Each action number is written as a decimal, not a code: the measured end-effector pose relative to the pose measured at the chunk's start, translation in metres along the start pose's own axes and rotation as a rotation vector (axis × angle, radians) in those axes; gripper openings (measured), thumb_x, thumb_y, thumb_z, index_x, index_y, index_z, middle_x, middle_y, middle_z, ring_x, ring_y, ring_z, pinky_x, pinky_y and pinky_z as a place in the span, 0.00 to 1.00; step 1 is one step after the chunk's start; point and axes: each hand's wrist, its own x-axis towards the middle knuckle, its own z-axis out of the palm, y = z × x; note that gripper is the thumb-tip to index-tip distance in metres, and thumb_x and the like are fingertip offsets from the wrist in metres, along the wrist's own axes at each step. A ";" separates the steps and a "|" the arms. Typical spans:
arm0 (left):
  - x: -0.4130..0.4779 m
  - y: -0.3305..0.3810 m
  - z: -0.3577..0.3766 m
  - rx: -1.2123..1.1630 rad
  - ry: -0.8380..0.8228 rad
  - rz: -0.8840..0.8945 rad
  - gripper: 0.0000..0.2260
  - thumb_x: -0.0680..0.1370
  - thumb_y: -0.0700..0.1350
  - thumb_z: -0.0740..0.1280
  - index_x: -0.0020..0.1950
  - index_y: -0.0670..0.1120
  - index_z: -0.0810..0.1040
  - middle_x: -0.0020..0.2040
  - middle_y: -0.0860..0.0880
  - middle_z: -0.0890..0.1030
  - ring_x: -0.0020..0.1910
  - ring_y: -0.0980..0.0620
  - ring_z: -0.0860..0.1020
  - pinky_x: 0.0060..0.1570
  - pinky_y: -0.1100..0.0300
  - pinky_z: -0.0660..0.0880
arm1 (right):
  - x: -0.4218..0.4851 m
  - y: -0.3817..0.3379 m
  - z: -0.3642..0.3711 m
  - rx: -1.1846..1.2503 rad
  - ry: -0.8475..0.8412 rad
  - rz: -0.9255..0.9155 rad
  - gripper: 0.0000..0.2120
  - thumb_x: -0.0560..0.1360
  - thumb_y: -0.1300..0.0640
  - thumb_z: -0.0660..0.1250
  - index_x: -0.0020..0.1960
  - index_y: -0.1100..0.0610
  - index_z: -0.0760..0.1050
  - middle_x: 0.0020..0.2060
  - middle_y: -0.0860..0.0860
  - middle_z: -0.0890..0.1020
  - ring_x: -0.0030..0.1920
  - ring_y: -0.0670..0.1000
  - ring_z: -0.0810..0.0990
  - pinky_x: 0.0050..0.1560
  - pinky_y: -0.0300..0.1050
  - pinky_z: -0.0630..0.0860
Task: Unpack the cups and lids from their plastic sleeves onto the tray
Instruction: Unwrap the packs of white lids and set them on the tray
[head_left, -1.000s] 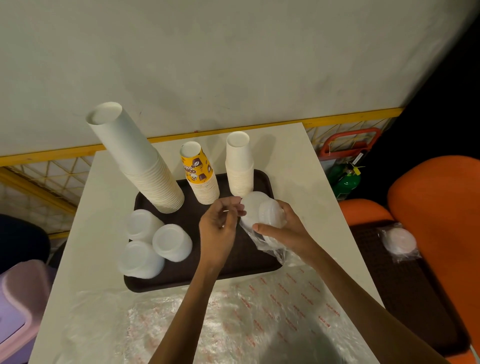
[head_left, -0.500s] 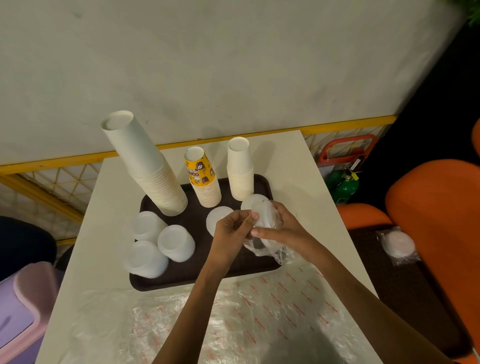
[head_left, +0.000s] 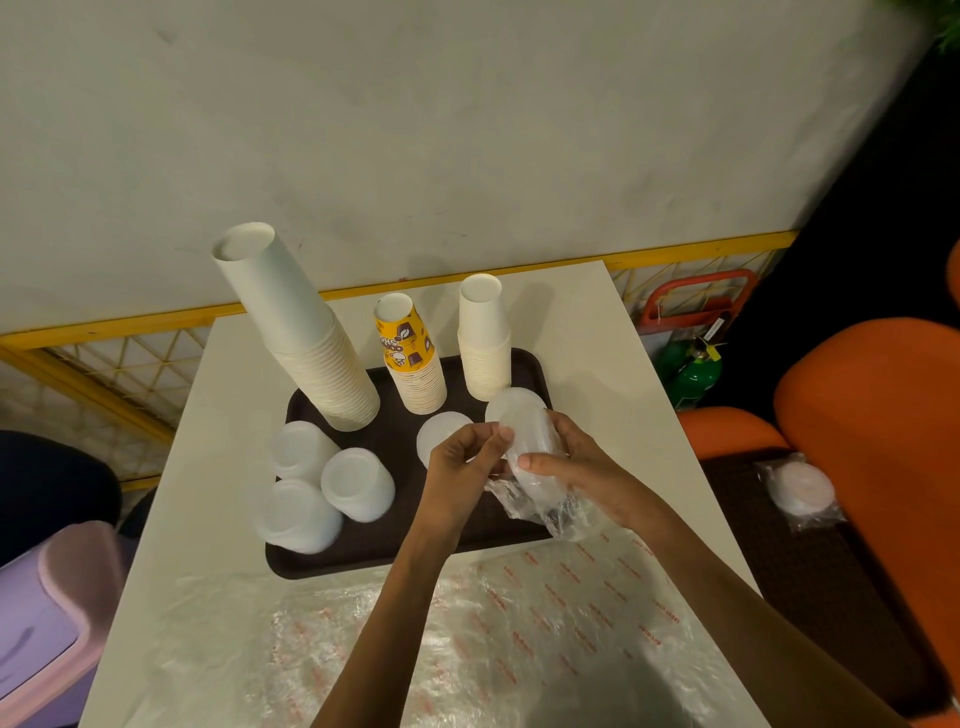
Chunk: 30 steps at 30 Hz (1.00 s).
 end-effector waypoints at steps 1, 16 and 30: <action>0.000 -0.001 -0.001 0.001 0.009 -0.012 0.04 0.78 0.41 0.65 0.46 0.46 0.79 0.45 0.46 0.82 0.42 0.50 0.81 0.43 0.65 0.79 | 0.000 0.000 0.000 -0.007 0.002 -0.001 0.34 0.73 0.55 0.70 0.73 0.50 0.57 0.65 0.50 0.69 0.64 0.52 0.70 0.65 0.50 0.71; 0.006 -0.021 -0.008 0.085 0.104 -0.134 0.08 0.78 0.38 0.65 0.56 0.43 0.75 0.51 0.46 0.80 0.46 0.51 0.80 0.42 0.62 0.80 | 0.002 0.002 0.005 -0.158 0.084 -0.014 0.38 0.70 0.54 0.74 0.73 0.51 0.57 0.67 0.50 0.66 0.63 0.49 0.67 0.65 0.48 0.68; 0.085 -0.051 -0.048 0.108 0.586 -0.267 0.14 0.80 0.40 0.61 0.66 0.41 0.72 0.62 0.42 0.75 0.58 0.45 0.73 0.58 0.50 0.73 | 0.026 0.014 -0.008 -0.103 0.186 0.008 0.36 0.71 0.53 0.73 0.72 0.51 0.57 0.63 0.47 0.65 0.59 0.46 0.64 0.59 0.42 0.67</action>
